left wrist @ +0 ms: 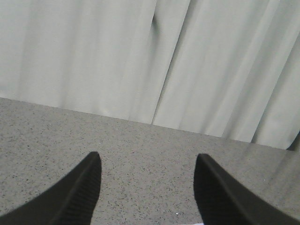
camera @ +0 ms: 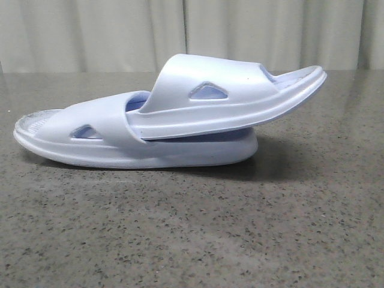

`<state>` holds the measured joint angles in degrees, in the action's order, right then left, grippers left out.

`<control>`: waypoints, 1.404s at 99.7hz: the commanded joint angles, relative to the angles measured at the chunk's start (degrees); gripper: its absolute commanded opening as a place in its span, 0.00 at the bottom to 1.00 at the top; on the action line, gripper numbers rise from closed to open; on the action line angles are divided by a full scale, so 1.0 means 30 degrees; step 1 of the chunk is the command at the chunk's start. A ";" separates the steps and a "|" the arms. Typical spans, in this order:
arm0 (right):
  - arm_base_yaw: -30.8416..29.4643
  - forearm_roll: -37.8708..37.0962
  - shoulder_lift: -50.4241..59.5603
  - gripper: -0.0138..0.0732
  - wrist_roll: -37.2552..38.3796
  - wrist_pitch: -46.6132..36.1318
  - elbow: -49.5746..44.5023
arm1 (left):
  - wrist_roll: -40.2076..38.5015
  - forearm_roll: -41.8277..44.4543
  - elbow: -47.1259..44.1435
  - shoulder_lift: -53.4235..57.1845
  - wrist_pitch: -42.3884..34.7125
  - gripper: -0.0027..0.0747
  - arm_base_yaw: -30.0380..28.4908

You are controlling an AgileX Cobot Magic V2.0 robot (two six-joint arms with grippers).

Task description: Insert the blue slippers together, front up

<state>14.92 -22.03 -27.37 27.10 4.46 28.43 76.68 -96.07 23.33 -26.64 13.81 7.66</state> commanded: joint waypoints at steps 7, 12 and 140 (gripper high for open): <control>-0.0138 -0.1834 0.1867 0.68 -0.0169 0.0865 0.0603 | 0.0012 0.0124 -0.1001 0.2206 -0.0711 0.53 0.0161; -0.0138 -0.2222 0.2655 0.68 -0.0169 0.1287 0.0393 | 0.0012 0.0555 -0.1535 0.2997 -0.1090 0.53 0.0161; -0.0138 -0.2340 0.8798 0.04 -0.0169 0.3194 -0.3215 | 0.0012 0.2114 -0.5816 0.6038 -0.2550 0.06 0.0161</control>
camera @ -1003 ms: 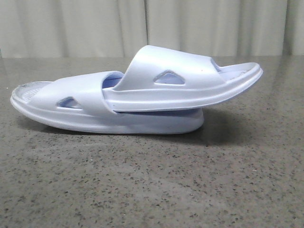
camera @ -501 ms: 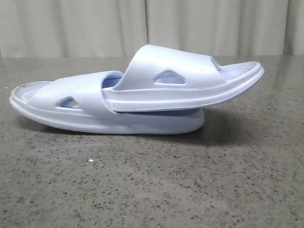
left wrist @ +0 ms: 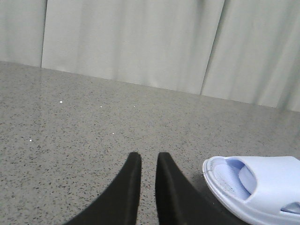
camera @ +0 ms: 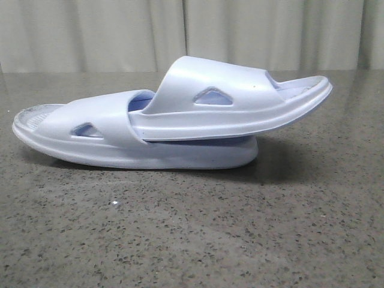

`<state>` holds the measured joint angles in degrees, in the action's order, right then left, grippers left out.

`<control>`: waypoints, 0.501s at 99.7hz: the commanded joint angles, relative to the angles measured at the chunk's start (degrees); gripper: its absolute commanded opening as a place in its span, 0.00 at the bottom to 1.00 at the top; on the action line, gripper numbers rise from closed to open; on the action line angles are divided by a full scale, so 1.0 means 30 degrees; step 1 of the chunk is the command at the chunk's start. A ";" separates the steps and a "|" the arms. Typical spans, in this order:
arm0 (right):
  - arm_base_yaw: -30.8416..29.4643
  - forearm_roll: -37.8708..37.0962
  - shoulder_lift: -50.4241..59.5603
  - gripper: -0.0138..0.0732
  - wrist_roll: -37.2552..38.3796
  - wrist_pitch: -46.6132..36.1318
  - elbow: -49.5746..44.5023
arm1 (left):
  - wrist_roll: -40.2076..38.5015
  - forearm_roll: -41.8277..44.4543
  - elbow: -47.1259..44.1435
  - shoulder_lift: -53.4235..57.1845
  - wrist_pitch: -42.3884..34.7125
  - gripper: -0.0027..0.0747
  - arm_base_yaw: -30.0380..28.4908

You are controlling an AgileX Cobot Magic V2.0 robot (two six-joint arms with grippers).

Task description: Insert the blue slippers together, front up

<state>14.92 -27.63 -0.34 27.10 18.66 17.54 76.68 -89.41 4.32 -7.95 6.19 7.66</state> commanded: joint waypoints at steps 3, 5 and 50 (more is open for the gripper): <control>-0.0138 -0.0472 -0.0212 0.04 -0.0169 -0.1539 0.0414 | 0.0012 -0.0108 0.0522 -0.0192 -0.0011 0.06 0.0161; -0.0138 -0.0472 -0.0212 0.04 -0.0169 -0.1539 0.0414 | 0.0012 -0.0108 0.0522 -0.0192 -0.0011 0.06 0.0161; -0.0138 -0.0472 -0.0212 0.04 -0.0169 -0.1539 0.0414 | 0.0012 -0.0187 0.0522 -0.0192 0.0207 0.06 0.0161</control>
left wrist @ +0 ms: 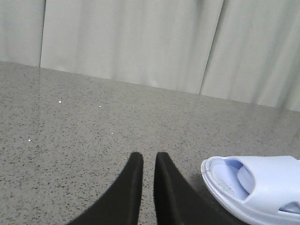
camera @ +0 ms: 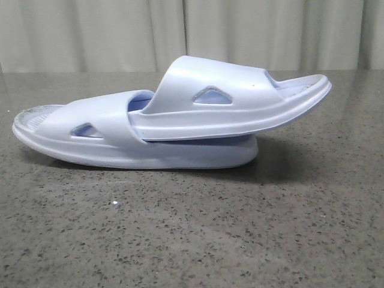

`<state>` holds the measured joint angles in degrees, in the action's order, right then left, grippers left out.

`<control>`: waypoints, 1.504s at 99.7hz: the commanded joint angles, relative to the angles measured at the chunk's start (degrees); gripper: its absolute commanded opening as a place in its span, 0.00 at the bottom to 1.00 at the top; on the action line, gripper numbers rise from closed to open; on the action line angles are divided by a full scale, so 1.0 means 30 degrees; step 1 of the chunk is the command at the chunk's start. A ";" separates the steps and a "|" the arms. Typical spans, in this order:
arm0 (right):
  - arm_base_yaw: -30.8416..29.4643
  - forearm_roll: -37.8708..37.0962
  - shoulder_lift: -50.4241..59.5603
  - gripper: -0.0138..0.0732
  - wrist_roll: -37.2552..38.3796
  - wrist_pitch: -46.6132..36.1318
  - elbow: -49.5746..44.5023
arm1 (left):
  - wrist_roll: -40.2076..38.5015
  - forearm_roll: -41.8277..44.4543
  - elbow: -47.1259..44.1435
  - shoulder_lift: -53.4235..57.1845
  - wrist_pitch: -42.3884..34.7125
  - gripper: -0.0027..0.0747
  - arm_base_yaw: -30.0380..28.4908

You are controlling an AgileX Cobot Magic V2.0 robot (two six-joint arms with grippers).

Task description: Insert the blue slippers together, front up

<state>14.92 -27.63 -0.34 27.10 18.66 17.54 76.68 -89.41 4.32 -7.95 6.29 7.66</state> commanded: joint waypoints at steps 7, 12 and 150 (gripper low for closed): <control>-0.0138 -0.0472 -0.0212 0.04 -0.0169 -0.1539 0.0414 | 0.0012 -0.0187 0.0522 -0.0192 0.0172 0.06 0.0161; -0.0138 -0.0472 -0.0212 0.04 -0.0169 -0.1539 0.0414 | 0.0012 -0.0187 0.0522 -0.0192 0.0172 0.06 0.0161; -0.0138 -0.0472 -0.0212 0.04 -0.0169 -0.1539 0.0414 | -2.4693 2.9935 -0.1663 0.3285 -0.1780 0.06 0.0118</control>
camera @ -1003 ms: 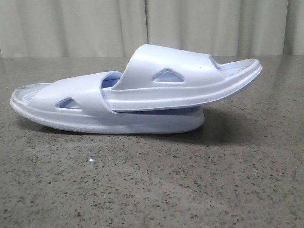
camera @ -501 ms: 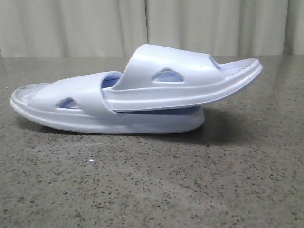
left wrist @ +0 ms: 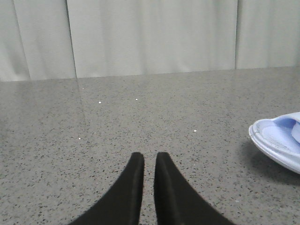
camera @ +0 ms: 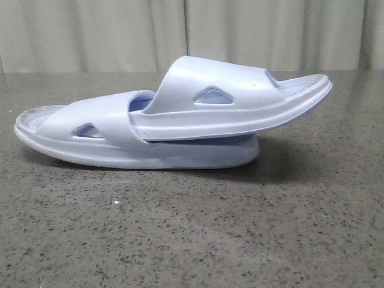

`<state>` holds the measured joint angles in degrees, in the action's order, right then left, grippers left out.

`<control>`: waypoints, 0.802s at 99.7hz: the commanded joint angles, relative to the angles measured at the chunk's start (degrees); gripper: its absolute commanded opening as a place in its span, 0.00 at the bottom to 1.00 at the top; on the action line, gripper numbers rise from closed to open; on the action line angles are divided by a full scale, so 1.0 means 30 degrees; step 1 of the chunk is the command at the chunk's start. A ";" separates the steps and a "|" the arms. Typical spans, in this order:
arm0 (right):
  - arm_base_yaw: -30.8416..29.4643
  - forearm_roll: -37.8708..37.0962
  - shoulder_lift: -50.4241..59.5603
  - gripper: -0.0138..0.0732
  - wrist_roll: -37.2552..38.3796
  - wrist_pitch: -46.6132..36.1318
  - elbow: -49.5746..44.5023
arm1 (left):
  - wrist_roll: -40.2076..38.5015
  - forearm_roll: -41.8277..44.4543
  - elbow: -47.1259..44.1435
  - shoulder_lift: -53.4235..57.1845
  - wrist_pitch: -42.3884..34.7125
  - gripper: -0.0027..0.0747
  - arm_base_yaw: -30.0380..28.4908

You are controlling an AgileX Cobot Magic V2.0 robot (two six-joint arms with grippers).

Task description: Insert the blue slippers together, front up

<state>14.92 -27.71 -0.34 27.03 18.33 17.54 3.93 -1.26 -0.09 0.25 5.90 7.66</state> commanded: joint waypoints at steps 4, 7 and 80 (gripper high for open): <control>-0.0138 -0.0447 -0.0212 0.04 -0.0144 -0.1430 0.0414 | -0.0442 0.0639 -0.0193 0.0549 -0.1651 0.06 0.0118; -0.0138 -0.0447 -0.0212 0.04 -0.0144 -0.1430 0.0414 | -0.0442 0.0639 -0.0193 0.0549 -0.1651 0.06 0.0118; -0.0138 -0.0447 -0.0212 0.04 -0.0144 -0.1430 0.0414 | -0.0442 0.0251 -0.0193 0.0549 -0.1615 0.06 0.0118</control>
<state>14.92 -27.71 -0.34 27.03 18.33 17.54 3.20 0.00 -0.09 0.25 5.64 7.66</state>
